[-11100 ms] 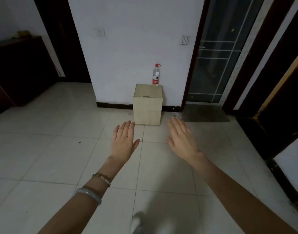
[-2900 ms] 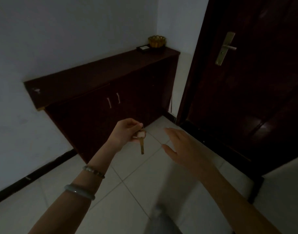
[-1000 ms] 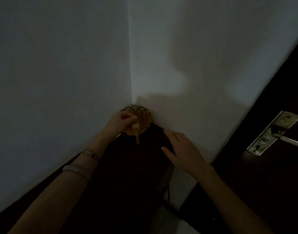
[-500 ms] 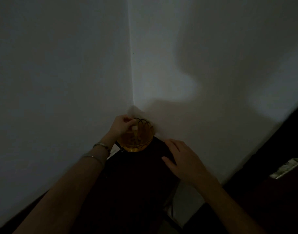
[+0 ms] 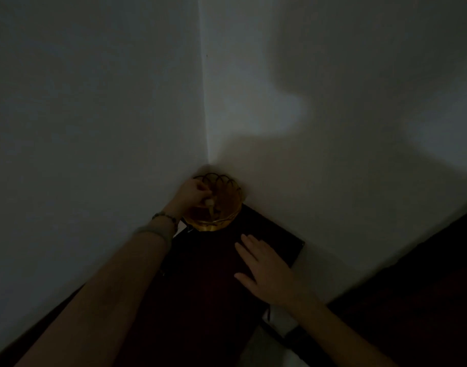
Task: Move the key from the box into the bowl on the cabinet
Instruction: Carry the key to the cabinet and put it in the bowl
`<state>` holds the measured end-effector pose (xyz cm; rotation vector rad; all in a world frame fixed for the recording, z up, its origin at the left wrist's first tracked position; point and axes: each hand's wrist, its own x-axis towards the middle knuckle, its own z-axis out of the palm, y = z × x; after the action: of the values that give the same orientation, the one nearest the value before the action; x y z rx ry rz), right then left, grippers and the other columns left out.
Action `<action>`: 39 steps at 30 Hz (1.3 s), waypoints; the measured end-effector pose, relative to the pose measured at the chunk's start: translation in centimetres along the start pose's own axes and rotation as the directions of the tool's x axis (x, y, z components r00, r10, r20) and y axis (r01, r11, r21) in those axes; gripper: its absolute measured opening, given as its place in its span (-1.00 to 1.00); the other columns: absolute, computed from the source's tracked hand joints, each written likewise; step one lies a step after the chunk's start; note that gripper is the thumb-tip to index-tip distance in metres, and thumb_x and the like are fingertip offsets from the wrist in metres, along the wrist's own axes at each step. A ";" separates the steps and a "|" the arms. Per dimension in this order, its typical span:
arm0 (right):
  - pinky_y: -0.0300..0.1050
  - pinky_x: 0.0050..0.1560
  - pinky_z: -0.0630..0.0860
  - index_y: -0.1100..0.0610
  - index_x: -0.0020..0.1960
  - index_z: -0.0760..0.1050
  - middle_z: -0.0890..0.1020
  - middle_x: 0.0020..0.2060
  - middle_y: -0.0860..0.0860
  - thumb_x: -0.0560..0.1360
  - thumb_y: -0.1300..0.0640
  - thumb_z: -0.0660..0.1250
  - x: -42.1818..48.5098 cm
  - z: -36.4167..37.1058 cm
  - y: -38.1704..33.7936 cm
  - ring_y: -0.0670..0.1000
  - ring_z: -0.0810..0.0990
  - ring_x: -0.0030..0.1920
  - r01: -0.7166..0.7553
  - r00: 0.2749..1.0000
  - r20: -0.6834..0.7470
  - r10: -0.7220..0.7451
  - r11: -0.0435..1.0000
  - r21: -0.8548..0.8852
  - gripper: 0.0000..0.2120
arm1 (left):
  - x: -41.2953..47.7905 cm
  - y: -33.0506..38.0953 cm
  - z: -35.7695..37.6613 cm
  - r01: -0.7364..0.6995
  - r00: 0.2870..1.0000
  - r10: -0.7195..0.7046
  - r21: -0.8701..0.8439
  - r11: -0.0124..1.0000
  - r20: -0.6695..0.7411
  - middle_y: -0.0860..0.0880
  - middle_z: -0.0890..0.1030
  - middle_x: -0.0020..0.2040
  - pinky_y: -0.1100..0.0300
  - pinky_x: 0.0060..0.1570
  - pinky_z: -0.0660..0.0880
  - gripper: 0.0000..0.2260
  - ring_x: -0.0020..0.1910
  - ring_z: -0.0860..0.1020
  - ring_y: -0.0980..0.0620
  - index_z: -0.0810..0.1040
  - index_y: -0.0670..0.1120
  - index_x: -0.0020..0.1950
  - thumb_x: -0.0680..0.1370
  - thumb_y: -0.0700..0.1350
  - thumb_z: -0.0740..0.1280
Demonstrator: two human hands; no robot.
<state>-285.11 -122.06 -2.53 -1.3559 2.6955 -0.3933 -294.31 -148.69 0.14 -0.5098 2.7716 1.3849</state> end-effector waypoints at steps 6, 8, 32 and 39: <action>-0.05 0.41 -0.30 0.11 0.48 -0.12 -0.06 0.51 0.12 0.56 -0.23 -0.03 -1.3 4.2 0.3 0.06 -0.11 0.50 -0.063 0.986 0.152 0.066 0.998 -0.021 -0.35 | 0.3 -0.3 0.0 -0.015 0.999 0.014 0.033 0.999 0.029 -0.29 0.61 0.04 -0.11 0.04 0.54 -0.88 0.00 0.57 -0.21 0.62 -0.29 -0.06 0.50 -0.26 0.34; -0.04 0.43 -0.28 0.11 0.48 -0.13 -0.06 0.51 0.12 0.55 -0.23 -0.03 -1.3 4.4 0.4 0.05 -0.10 0.50 -0.070 0.984 0.163 0.072 0.997 -0.017 -0.34 | 0.5 -0.2 0.1 -0.021 0.999 0.019 0.057 0.998 0.027 -0.26 0.62 0.04 -0.07 0.03 0.55 -0.88 0.01 0.57 -0.20 0.63 -0.27 -0.05 0.50 -0.24 0.35; -0.06 0.45 -0.18 0.07 0.48 -0.08 -0.04 0.51 0.10 0.47 -0.32 0.01 -0.6 3.1 0.5 0.04 -0.10 0.50 -0.110 0.958 0.274 0.088 0.992 0.066 -0.26 | -5.7 2.6 -2.7 -0.230 0.959 0.277 0.406 0.884 -0.059 -0.25 0.59 0.06 0.01 -0.04 0.44 -0.78 0.03 0.53 -0.24 0.56 -0.23 0.10 0.47 -0.24 0.32; 0.09 0.45 -0.04 0.11 0.47 -0.04 0.03 0.50 0.19 0.53 -0.18 0.14 0.4 1.0 -0.5 0.17 -0.01 0.48 -0.131 0.934 0.330 0.140 0.990 -0.049 -0.33 | -14.7 1.3 -2.2 -0.307 0.908 0.390 0.391 0.868 -0.153 -0.22 0.52 0.20 -0.04 0.16 0.38 -0.68 0.16 0.45 -0.20 0.45 -0.21 0.23 0.50 -0.19 0.34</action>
<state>-284.78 -122.89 -3.38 -1.1144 2.4979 -0.1027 -280.40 -145.47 4.64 -0.1585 3.3334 0.8504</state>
